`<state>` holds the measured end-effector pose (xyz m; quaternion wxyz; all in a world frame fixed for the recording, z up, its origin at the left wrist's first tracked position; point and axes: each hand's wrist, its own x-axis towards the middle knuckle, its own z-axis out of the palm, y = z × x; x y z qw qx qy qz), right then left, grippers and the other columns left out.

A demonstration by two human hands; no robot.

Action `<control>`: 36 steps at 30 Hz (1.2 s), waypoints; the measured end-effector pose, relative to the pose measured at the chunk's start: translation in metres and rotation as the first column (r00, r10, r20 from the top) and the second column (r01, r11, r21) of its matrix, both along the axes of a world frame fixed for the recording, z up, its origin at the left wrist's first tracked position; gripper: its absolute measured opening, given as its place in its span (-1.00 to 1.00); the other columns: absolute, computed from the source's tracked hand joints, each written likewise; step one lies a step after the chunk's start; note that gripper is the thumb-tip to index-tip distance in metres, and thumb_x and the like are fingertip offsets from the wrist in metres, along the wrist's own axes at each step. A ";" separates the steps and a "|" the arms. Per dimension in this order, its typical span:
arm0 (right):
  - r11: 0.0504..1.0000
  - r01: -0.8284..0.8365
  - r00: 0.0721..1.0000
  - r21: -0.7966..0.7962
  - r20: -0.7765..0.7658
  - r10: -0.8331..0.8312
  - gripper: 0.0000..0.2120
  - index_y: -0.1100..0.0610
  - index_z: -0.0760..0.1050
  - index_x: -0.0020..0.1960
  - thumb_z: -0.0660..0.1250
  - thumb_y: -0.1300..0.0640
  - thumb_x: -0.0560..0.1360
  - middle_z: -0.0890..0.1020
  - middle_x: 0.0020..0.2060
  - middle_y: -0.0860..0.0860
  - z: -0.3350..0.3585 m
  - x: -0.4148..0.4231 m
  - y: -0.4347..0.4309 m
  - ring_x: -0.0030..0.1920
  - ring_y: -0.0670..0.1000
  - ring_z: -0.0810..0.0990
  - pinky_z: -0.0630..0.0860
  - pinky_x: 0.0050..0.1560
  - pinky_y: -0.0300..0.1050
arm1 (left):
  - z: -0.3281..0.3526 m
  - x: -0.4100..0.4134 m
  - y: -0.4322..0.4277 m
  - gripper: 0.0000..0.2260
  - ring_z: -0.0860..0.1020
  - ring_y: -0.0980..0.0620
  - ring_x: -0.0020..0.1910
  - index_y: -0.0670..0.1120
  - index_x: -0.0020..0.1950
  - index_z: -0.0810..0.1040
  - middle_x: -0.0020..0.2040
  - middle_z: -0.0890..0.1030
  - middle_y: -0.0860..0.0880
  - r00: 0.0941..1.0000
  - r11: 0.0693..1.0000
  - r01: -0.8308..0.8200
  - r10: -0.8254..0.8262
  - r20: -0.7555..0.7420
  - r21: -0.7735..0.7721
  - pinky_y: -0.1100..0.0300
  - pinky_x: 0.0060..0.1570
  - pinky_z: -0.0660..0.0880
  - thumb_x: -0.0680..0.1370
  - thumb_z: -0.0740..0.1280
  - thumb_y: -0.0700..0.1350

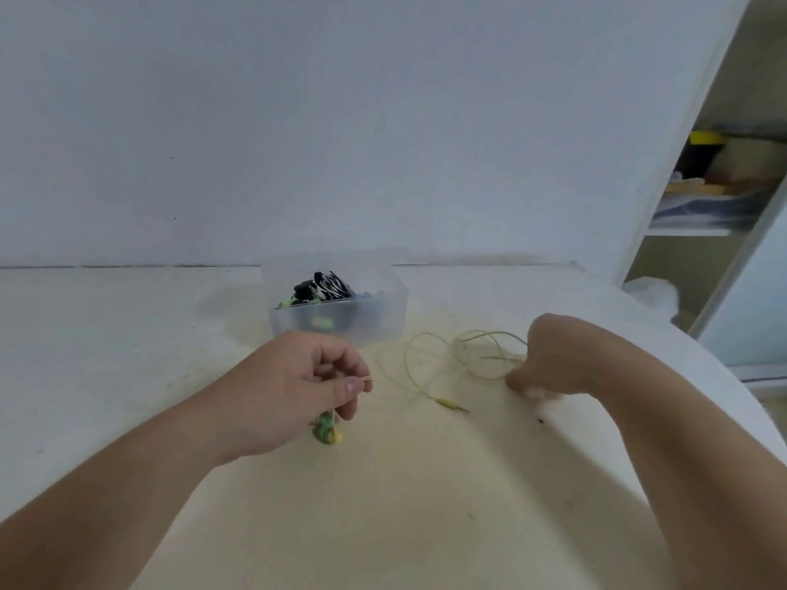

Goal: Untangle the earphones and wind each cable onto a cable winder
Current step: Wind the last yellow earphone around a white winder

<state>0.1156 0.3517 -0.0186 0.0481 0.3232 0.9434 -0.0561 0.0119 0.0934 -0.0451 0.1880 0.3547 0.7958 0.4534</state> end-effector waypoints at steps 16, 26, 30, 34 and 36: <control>0.759 -0.620 0.689 -0.198 -0.600 0.406 -0.74 -0.06 0.57 -0.06 0.57 -0.01 0.31 0.41 -0.55 -0.19 0.026 -0.045 -0.093 -0.53 -0.15 0.34 0.27 -0.46 -0.33 | 0.016 -0.018 -0.012 -0.68 0.67 -0.04 -0.20 -0.13 0.00 0.66 -0.11 0.69 -0.19 0.969 0.928 -0.222 0.177 0.171 0.298 0.01 -0.01 0.63 0.62 0.22 0.07; 0.718 -0.663 0.663 -0.210 -0.610 0.434 -0.77 -0.14 0.56 -0.02 0.52 -0.10 0.37 0.40 -0.49 -0.20 0.004 -0.044 -0.100 -0.48 -0.14 0.35 0.31 -0.43 -0.32 | 0.011 -0.014 -0.008 -0.79 0.64 -0.11 -0.18 -0.07 0.19 0.56 -0.17 0.64 -0.20 0.931 0.899 -0.180 0.025 0.364 0.399 -0.01 -0.01 0.64 0.60 0.31 -0.29; 0.712 -0.661 0.643 -0.239 -0.670 0.372 -0.71 -0.17 0.53 0.06 0.53 -0.07 0.39 0.50 -0.44 -0.15 0.009 -0.040 -0.101 -0.47 -0.16 0.40 0.37 -0.39 -0.34 | 0.012 -0.016 -0.007 -0.84 0.63 -0.11 -0.19 -0.10 0.09 0.56 -0.25 0.59 -0.19 0.944 0.869 -0.218 0.073 0.322 0.444 0.09 -0.11 0.62 0.61 0.28 -0.32; 0.678 -0.672 0.605 -0.298 -0.748 0.271 -0.89 -0.02 0.59 -0.17 0.52 0.09 0.42 0.62 -0.40 -0.05 0.014 -0.038 -0.102 -0.44 -0.15 0.46 0.45 -0.39 -0.25 | 0.009 -0.019 -0.005 -0.90 0.65 -0.05 -0.22 -0.20 -0.02 0.60 -0.20 0.59 -0.26 0.940 0.827 -0.297 0.167 0.296 0.477 0.17 -0.16 0.62 0.59 0.31 -0.33; 0.643 -0.680 0.615 -0.352 -0.751 0.240 -0.88 0.06 0.62 -0.25 0.49 0.17 0.45 0.64 -0.42 -0.02 0.014 -0.037 -0.101 -0.42 -0.11 0.54 0.54 -0.33 -0.17 | 0.005 -0.020 -0.003 -0.89 0.65 -0.01 -0.22 -0.20 -0.09 0.65 -0.22 0.63 -0.18 0.937 0.822 -0.323 0.207 0.282 0.469 0.14 -0.12 0.63 0.57 0.34 -0.31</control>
